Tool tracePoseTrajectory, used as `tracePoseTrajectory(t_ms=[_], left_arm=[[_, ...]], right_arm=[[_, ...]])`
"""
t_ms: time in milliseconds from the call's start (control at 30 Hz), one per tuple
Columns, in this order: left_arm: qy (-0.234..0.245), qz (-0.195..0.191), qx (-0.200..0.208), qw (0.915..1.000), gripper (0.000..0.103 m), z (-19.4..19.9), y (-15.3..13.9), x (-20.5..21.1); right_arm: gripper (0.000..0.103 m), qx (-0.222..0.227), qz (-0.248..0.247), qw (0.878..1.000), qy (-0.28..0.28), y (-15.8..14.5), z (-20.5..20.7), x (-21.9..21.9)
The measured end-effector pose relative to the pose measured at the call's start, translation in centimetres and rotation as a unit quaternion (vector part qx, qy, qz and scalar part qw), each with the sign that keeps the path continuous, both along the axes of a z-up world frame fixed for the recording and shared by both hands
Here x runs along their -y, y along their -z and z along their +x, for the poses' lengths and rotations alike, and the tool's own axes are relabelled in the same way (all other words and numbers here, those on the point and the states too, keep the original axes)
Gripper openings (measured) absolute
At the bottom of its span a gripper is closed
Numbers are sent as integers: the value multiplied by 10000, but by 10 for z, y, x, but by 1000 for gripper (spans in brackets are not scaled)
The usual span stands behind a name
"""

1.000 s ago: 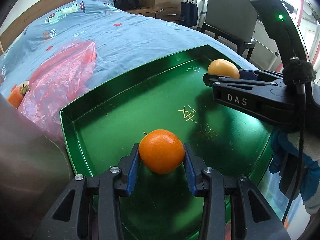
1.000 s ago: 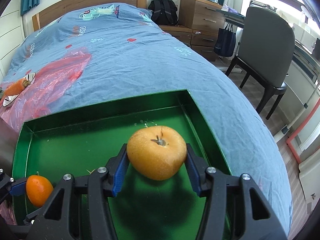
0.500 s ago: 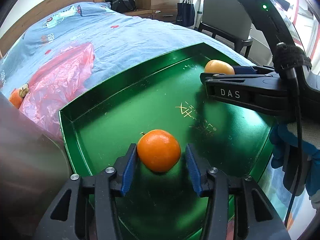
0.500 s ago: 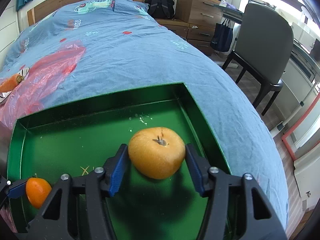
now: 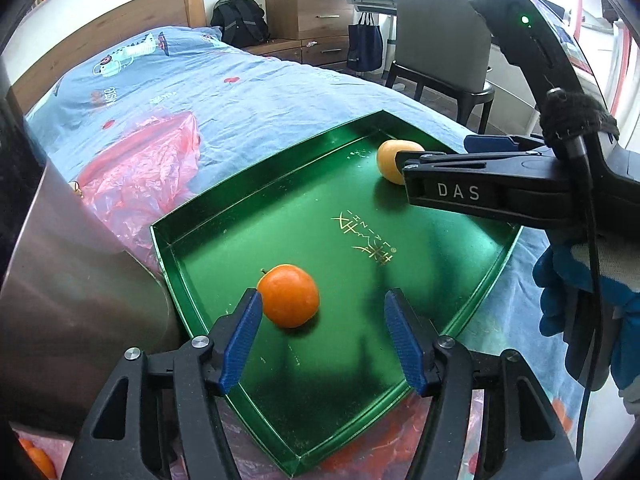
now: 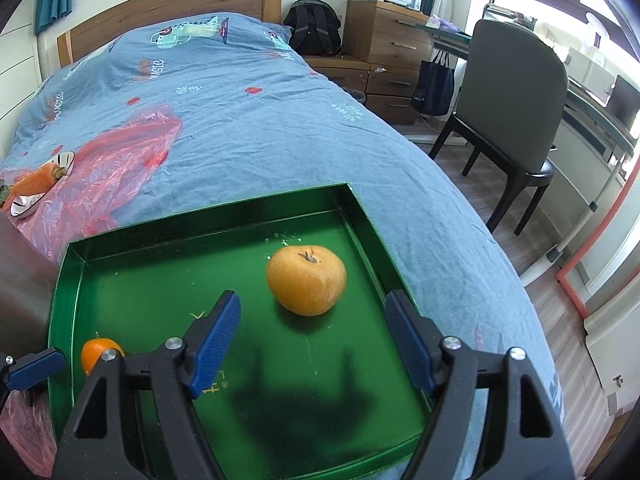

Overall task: Organize fruits
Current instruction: 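Lower both fruits into the green tray and open both tools, then move both tools back toward the remaining oranges on the sheet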

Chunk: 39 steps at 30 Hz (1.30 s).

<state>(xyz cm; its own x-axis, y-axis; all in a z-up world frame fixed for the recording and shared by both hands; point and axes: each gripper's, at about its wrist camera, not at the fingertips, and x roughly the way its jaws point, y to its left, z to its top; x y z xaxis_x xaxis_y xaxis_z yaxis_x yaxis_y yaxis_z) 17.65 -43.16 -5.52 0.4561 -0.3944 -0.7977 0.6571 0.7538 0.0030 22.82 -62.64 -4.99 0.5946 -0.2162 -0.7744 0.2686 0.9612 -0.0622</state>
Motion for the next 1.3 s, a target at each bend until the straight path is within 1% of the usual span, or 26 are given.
tracePoseTrajectory(t_ms=[133, 300, 400, 567, 800, 1067, 1300], left_arm=[[156, -82, 109, 9998, 58, -23, -10, -12], [276, -183, 55, 9994, 58, -56, -18, -34], [278, -255, 15, 9993, 61, -72, -25, -51], [199, -294, 97, 9993, 61, -95, -39, -83], [-60, -341, 226, 9991, 61, -117, -58, -137], [-519, -377, 329, 9974, 61, -140, -72, -211], [-934, -388, 480, 9937, 61, -153, -80, -267]], right_arm=[[103, 133, 80, 9999, 32, -11, -27, -7], [103, 216, 93, 9997, 0, -23, -66, -24], [103, 266, 71, 9996, -48, -33, -88, -39], [103, 345, 53, 9992, -186, -51, -120, -68], [103, 483, 111, 9980, -384, -75, -158, -111], [103, 574, 125, 9955, -742, -101, -192, -166], [103, 592, 198, 9915, -1146, -113, -216, -219]])
